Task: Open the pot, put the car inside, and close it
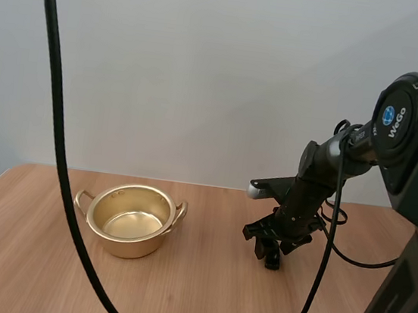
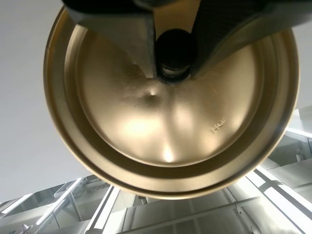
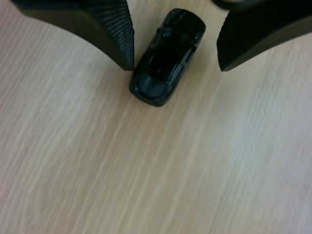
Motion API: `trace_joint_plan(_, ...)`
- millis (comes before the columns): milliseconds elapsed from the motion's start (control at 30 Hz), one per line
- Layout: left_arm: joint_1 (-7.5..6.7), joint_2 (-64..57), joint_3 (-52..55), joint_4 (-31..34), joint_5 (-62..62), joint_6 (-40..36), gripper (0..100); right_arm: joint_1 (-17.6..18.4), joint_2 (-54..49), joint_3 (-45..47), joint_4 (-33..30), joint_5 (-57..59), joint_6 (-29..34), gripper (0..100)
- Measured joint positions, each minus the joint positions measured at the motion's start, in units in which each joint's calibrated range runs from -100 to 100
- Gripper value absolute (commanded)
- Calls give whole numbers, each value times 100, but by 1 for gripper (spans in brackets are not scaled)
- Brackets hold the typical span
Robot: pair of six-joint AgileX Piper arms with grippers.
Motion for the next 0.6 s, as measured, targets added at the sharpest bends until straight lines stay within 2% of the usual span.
trace_joint_plan(133, 0, 0, 0, 0, 34, 0, 0, 0, 145, 0, -96, -64, 0, 78)
trace_joint_plan(167, 0, 0, 0, 0, 34, 0, 0, 0, 145, 0, -108, -104, 0, 74)
trace_joint_plan(233, 0, 0, 0, 0, 56, 0, 0, 0, 145, 0, -132, -154, 0, 60)
trace_joint_plan(333, 0, 0, 0, 0, 56, 0, 0, 0, 145, 0, -147, -355, 0, 19)
trace_joint_plan(367, 0, 0, 0, 0, 56, 0, 0, 0, 145, 0, -179, -397, 0, 0)
trace_joint_plan(600, 0, 0, 0, 0, 56, 0, 0, 0, 145, 0, -356, -553, 0, 0)
